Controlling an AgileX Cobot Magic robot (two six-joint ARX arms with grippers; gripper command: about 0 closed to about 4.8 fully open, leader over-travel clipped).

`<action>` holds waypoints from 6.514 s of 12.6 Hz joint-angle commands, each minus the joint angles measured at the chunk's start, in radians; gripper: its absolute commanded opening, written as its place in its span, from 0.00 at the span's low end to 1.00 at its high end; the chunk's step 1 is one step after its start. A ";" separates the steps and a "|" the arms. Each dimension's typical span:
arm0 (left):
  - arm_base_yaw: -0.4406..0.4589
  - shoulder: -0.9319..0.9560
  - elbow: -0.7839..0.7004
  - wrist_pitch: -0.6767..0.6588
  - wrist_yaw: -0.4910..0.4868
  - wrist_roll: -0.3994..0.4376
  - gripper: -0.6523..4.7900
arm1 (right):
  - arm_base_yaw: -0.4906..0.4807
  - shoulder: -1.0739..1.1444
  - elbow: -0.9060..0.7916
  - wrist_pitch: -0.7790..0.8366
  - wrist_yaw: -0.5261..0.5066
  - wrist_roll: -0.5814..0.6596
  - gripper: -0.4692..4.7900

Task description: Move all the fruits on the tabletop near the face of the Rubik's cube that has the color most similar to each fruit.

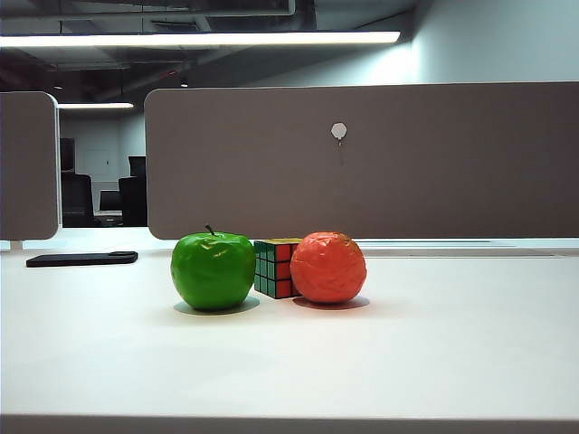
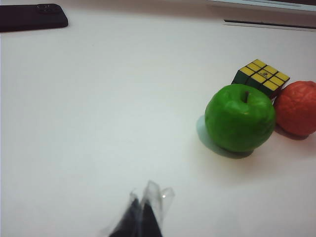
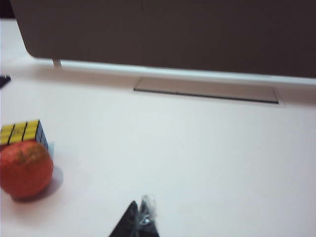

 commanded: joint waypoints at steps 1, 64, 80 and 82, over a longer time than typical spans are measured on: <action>-0.002 -0.010 -0.025 0.044 -0.003 0.001 0.11 | 0.001 -0.001 -0.109 0.302 -0.021 0.043 0.08; -0.079 -0.281 -0.176 0.320 -0.202 0.210 0.11 | -0.195 -0.002 -0.198 0.528 -0.308 -0.019 0.08; 0.087 -0.281 -0.176 0.327 -0.026 0.098 0.11 | -0.195 -0.002 -0.198 0.513 -0.330 -0.019 0.08; 0.087 -0.281 -0.176 0.327 -0.049 0.098 0.11 | -0.196 -0.002 -0.198 0.386 -0.060 -0.056 0.08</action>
